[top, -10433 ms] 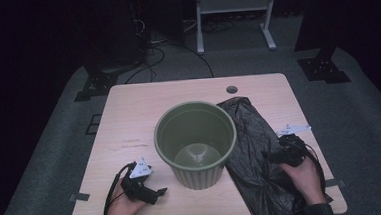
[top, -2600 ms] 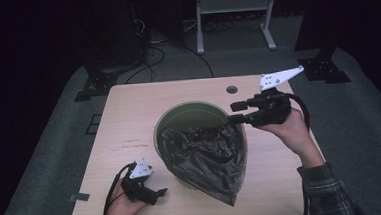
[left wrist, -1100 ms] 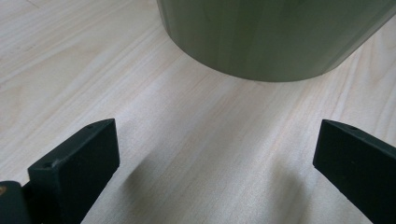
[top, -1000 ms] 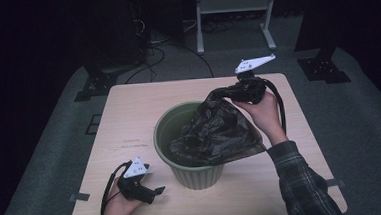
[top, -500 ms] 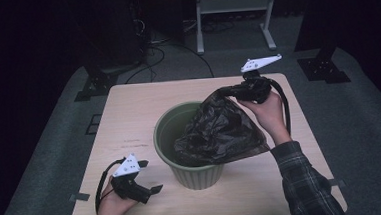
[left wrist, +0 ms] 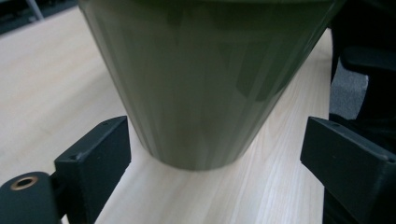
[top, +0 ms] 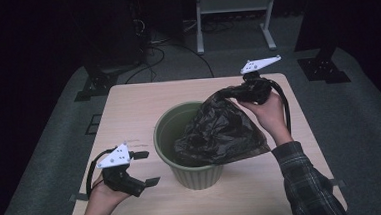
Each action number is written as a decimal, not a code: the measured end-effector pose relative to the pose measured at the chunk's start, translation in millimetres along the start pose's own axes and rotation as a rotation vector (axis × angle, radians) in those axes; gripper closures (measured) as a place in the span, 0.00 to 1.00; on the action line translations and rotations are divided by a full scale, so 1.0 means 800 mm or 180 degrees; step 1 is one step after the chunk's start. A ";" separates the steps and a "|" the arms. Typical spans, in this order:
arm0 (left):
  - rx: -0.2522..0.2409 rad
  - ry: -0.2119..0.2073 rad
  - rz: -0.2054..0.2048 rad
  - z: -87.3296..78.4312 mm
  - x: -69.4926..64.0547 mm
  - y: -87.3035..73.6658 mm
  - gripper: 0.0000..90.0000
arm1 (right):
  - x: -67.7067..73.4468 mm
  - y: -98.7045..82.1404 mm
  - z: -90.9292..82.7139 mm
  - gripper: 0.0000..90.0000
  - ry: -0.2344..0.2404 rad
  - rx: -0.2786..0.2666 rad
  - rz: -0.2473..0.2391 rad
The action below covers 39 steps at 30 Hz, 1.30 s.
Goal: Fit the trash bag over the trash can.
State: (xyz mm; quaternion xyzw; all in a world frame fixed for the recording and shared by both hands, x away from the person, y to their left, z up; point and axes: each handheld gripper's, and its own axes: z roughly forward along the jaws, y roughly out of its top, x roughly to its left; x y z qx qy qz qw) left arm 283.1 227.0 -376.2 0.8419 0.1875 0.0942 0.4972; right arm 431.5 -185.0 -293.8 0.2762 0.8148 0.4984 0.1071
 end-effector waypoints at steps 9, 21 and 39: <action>-0.0108 -0.0016 0.0221 -0.026 0.004 0.043 0.22 | 0.000 0.000 -0.002 1.00 -0.0017 -0.0004 -0.0004; -0.0341 -0.0200 0.0472 -0.021 -0.005 0.108 0.37 | 0.000 0.001 -0.001 1.00 -0.0012 0.0006 0.0005; 0.0002 -0.0551 0.0680 0.061 -0.018 0.170 0.46 | 0.002 0.002 0.010 1.00 0.0017 0.0023 0.0003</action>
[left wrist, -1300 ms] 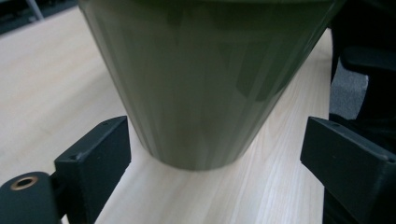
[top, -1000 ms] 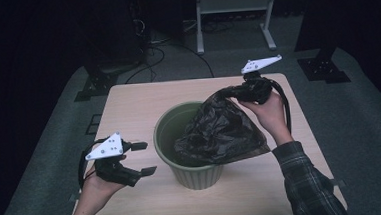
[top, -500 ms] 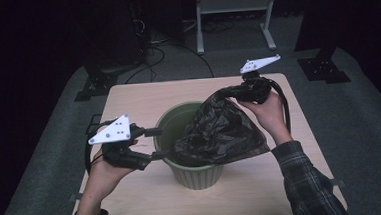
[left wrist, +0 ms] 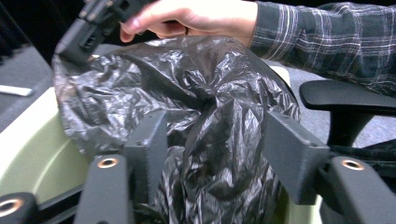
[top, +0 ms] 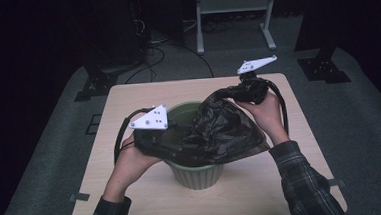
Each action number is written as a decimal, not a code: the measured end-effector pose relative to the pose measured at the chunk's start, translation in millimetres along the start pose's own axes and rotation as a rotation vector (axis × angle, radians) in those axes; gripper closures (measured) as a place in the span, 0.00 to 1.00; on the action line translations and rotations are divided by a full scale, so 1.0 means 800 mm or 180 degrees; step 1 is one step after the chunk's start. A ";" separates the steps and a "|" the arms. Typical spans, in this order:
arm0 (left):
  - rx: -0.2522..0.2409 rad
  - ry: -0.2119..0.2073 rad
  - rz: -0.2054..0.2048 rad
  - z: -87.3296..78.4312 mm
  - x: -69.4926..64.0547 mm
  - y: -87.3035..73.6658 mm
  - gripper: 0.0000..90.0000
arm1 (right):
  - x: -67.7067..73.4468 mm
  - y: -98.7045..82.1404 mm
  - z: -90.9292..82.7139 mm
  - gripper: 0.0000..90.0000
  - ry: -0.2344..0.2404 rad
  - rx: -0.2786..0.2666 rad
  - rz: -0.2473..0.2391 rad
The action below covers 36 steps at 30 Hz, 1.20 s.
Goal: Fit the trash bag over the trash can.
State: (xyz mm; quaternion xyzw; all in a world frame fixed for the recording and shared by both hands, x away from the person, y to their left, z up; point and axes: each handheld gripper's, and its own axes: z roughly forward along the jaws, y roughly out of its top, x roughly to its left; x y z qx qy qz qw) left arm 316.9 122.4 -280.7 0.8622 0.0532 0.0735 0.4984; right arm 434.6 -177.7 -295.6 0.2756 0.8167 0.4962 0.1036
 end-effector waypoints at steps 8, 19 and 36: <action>0.0332 -0.0166 0.0039 0.025 0.009 0.004 0.62 | -0.001 0.000 0.000 1.00 0.0005 -0.0006 -0.0001; 0.0366 0.0042 -0.0138 0.010 0.024 -0.011 1.00 | 0.000 -0.004 -0.015 0.83 0.0004 -0.0090 0.0012; 0.0249 0.0372 -0.0351 -0.015 0.041 -0.031 1.00 | 0.034 -0.060 -0.092 0.73 0.0216 -0.0209 0.0012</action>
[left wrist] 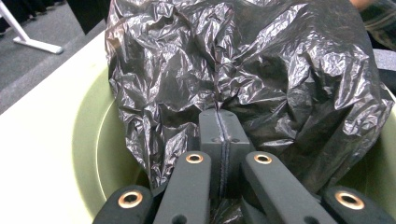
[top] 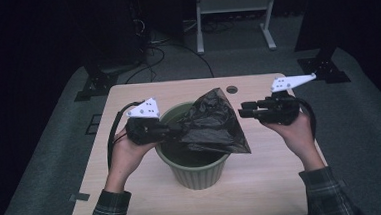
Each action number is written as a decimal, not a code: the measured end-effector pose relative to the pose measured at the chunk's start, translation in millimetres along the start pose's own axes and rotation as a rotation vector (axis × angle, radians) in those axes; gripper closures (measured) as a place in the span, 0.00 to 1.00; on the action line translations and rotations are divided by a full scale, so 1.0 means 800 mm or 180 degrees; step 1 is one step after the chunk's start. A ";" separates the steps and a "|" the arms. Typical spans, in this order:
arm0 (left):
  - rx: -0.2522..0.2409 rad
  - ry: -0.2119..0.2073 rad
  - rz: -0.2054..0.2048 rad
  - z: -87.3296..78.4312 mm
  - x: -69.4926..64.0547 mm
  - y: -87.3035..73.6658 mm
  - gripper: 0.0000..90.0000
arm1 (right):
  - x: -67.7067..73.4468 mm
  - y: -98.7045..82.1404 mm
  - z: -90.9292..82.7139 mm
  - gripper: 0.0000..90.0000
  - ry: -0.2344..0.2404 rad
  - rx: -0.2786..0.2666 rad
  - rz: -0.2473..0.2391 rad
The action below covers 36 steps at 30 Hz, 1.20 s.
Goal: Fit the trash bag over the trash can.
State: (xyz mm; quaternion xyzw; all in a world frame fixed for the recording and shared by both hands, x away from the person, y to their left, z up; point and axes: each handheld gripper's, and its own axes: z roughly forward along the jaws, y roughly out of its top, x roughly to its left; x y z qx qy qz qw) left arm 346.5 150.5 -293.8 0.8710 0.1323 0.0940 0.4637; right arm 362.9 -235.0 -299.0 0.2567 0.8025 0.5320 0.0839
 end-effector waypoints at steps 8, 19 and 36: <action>0.0009 -0.0010 -0.0034 0.002 0.000 -0.003 1.00 | 0.030 -0.042 -0.022 0.69 0.0084 0.0068 -0.0014; 0.0007 -0.0011 -0.0045 0.000 -0.001 -0.003 1.00 | 0.064 -0.078 -0.052 0.61 0.0228 -0.0062 0.0020; -0.0092 -0.0047 -0.0085 -0.007 -0.001 -0.009 1.00 | 0.079 -0.084 -0.033 1.00 0.0205 -0.0030 -0.0146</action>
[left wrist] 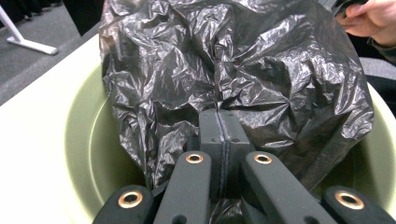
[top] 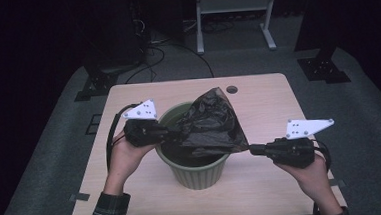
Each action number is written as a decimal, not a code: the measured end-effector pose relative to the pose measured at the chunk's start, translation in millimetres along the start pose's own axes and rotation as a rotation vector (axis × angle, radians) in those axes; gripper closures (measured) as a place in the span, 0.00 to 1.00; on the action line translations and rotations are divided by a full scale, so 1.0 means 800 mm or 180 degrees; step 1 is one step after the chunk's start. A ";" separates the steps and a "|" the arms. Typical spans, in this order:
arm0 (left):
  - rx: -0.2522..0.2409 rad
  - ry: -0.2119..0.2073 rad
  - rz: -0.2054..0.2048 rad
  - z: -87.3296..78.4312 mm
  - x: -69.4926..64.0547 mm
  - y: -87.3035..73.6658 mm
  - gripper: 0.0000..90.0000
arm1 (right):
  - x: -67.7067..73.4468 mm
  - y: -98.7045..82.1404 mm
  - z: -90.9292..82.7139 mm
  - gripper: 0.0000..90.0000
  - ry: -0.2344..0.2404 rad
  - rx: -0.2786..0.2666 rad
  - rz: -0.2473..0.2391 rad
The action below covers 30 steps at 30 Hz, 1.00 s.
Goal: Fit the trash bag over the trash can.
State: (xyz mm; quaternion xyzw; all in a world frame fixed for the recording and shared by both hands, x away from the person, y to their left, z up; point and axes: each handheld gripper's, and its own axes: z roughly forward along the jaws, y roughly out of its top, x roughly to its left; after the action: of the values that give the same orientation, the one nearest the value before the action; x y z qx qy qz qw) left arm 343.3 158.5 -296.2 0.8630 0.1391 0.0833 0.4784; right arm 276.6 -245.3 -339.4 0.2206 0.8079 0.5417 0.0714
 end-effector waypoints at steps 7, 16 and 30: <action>-0.0087 0.0123 -0.0101 -0.027 0.006 -0.017 1.00 | -0.023 -0.023 -0.014 1.00 -0.0221 0.0158 0.0156; -0.0121 0.0218 -0.0185 -0.046 0.011 -0.035 1.00 | -0.050 -0.060 -0.005 1.00 -0.0494 0.0525 0.0352; -0.0099 0.0204 -0.0167 -0.044 0.010 -0.034 1.00 | -0.035 -0.002 -0.025 0.75 -0.0472 0.0088 0.0146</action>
State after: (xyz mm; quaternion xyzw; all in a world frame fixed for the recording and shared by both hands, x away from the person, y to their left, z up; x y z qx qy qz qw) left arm 336.4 203.0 -300.8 0.8484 0.1756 0.1004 0.4891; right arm 294.2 -274.9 -336.4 0.2796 0.8026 0.5141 0.1157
